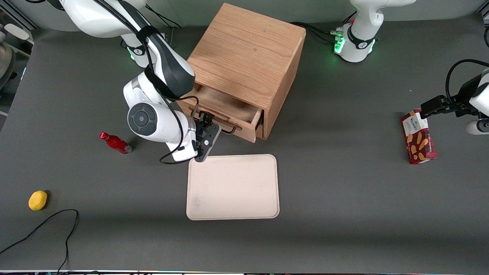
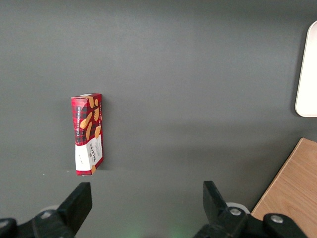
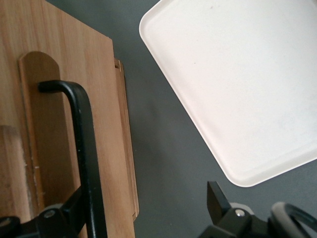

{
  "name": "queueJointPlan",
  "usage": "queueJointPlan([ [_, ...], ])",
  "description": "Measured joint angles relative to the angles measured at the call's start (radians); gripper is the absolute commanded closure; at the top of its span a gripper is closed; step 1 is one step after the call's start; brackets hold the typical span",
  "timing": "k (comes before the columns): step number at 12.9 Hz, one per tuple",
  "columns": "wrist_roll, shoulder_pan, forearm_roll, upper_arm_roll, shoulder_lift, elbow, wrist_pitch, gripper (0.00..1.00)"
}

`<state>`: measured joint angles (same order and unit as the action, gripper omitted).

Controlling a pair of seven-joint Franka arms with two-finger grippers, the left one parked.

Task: Open upper drawer
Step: 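Pull the handle outward from the cabinet with the right gripper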

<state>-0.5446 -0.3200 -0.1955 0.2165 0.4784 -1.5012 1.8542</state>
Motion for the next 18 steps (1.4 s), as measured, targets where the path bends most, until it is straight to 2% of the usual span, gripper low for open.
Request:
queueJointPlan([
  [18, -0.009, 0.027, 0.014, -0.005, 0.021, 0.016, 0.048, 0.00],
])
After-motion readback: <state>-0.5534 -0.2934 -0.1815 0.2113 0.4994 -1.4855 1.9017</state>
